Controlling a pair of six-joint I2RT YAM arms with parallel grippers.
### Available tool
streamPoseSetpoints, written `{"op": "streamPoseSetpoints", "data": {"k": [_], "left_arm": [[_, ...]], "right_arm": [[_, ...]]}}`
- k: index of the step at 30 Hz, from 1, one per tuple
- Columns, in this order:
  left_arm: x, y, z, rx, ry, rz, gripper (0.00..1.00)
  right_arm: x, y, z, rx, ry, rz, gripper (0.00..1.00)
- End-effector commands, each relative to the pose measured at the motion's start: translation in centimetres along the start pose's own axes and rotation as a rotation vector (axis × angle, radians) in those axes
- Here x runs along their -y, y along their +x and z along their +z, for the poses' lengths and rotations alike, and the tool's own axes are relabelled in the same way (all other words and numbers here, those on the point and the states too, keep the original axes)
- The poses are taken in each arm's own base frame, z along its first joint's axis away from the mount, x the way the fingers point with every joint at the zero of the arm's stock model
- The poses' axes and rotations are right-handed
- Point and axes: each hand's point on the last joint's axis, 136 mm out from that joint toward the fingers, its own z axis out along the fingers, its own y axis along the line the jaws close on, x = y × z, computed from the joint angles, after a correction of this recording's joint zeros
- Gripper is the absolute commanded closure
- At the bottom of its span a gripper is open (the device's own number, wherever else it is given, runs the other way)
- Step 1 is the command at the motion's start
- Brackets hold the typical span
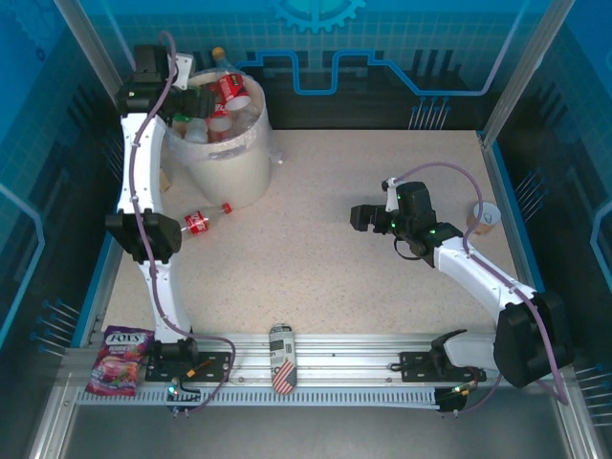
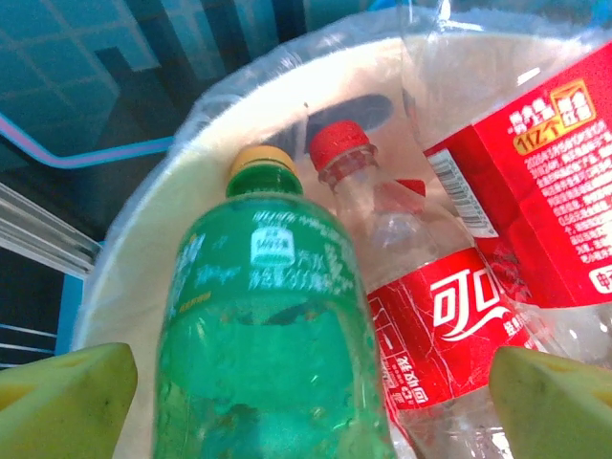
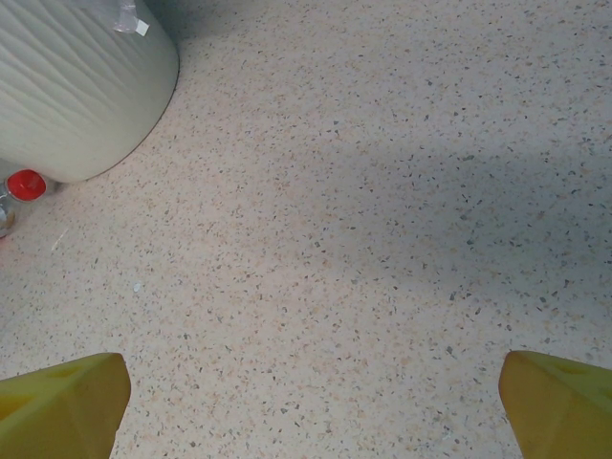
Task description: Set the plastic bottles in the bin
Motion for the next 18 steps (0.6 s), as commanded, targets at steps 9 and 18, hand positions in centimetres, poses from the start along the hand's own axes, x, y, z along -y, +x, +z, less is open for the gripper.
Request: {"op": "streamPoseSetpoints", "data": {"k": [9,18], "left_arm": [[0.5,-1.8,-2.0,0.071,-0.008,0.008,0.12],[0.2,-3.4,-4.4,0.129,-0.042,0.007,0.02]], "right_arm": [[-0.1,1.0,0.5,-0.021,-0.003,0.009,0.00],[-0.2,0.9,0.9,-0.025,-0.011,0.009,0.00]]}}
